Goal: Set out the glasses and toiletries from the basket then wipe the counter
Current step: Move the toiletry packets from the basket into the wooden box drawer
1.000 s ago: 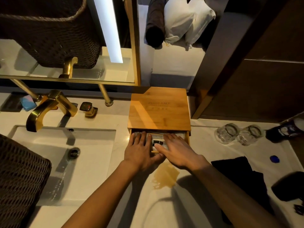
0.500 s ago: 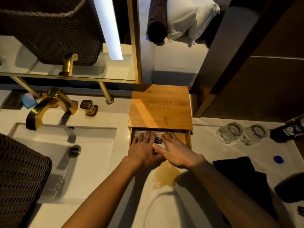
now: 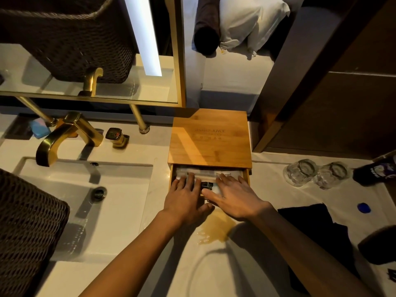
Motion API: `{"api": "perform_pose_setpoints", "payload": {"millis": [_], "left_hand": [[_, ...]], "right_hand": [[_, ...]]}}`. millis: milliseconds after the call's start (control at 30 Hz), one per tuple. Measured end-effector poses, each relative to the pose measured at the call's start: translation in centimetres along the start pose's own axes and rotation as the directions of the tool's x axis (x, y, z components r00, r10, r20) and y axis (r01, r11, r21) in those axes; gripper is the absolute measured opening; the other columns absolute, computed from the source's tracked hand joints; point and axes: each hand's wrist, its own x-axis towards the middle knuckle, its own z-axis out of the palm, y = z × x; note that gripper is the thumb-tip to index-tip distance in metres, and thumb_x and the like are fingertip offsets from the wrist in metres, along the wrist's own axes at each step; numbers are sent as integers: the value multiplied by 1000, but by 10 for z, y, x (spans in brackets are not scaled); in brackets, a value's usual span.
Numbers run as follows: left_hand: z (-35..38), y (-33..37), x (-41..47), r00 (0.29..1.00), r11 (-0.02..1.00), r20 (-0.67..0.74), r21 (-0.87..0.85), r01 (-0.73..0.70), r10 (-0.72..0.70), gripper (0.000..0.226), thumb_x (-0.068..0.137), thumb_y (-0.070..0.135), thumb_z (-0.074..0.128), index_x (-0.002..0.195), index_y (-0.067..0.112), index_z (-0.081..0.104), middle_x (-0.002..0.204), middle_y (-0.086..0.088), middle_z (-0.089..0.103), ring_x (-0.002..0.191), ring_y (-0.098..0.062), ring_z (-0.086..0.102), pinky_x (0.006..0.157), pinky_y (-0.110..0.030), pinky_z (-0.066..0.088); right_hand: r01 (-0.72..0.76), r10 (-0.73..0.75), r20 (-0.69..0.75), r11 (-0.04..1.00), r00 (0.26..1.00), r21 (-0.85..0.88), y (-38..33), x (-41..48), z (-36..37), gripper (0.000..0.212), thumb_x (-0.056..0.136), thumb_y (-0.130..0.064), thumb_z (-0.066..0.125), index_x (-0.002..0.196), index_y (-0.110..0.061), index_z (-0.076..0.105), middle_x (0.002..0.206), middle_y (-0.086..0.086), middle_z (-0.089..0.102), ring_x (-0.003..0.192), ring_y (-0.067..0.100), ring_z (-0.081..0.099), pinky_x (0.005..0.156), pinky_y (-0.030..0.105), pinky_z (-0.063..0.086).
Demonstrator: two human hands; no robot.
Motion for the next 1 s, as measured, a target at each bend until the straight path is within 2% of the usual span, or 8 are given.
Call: {"api": "perform_pose_setpoints", "payload": {"millis": [100,167,267,367,467,567,733,1000], "left_hand": [[-5,-2,-5,1000,1000,-16,4,-21,21,88,96,72,31,163,18,11,172,-14,9,158,-35,9,129,-48,13],[-15,-6,-8,990,998,-131,-10,-60,58,77,98,68,33,158,20,28,164,-10,33,153,-32,27,122,-45,32],[-40,-18,-2,910,993,-409,-59,-105,72,50,101,56,41,134,23,58,133,-3,65,120,-25,61,86,-38,56],[-62,-36,23,839,991,-536,-35,-133,93,41,101,46,48,126,19,64,125,-6,69,114,-28,63,84,-39,54],[-76,-47,60,881,995,-464,23,-92,92,52,103,50,41,142,18,52,146,-9,58,136,-31,50,107,-44,46],[-74,-52,100,944,997,-322,64,-47,66,72,102,62,24,161,20,22,170,-9,21,157,-32,15,126,-47,17],[-64,-57,131,923,997,-376,37,-70,79,78,98,71,6,162,28,0,172,-5,-3,159,-26,-5,125,-42,-9],[-61,-59,132,889,997,-452,24,-70,73,75,98,72,8,162,34,1,173,-1,-3,160,-23,-6,129,-47,-2]], "right_hand": [[16,-14,-77,1000,997,25,0,-7,2,92,88,-83,7,156,-25,28,164,0,25,153,17,16,124,44,7],[63,-43,-237,995,971,80,-1,-17,7,74,94,-71,26,148,-24,43,155,0,42,145,17,34,121,42,25],[197,-33,-575,954,818,225,-5,-38,22,33,97,-36,59,123,-18,68,125,0,67,116,11,59,98,35,52],[217,53,-691,930,721,297,-13,-52,41,16,94,-26,61,90,-17,75,88,-4,72,80,1,64,70,17,54],[-21,291,-319,767,902,641,-24,-50,52,25,95,-34,63,77,-20,74,71,-8,71,68,3,65,61,11,49],[-238,342,95,406,935,882,-31,-37,58,24,98,-34,60,91,-18,75,84,-1,76,73,12,69,66,23,51],[-255,358,212,77,909,964,-37,-20,60,17,100,-28,59,109,-19,70,91,1,78,75,13,75,59,20,54],[-268,356,278,-78,892,960,-36,-8,68,16,99,-13,58,93,-9,72,78,5,79,64,12,72,56,19,54]]}}
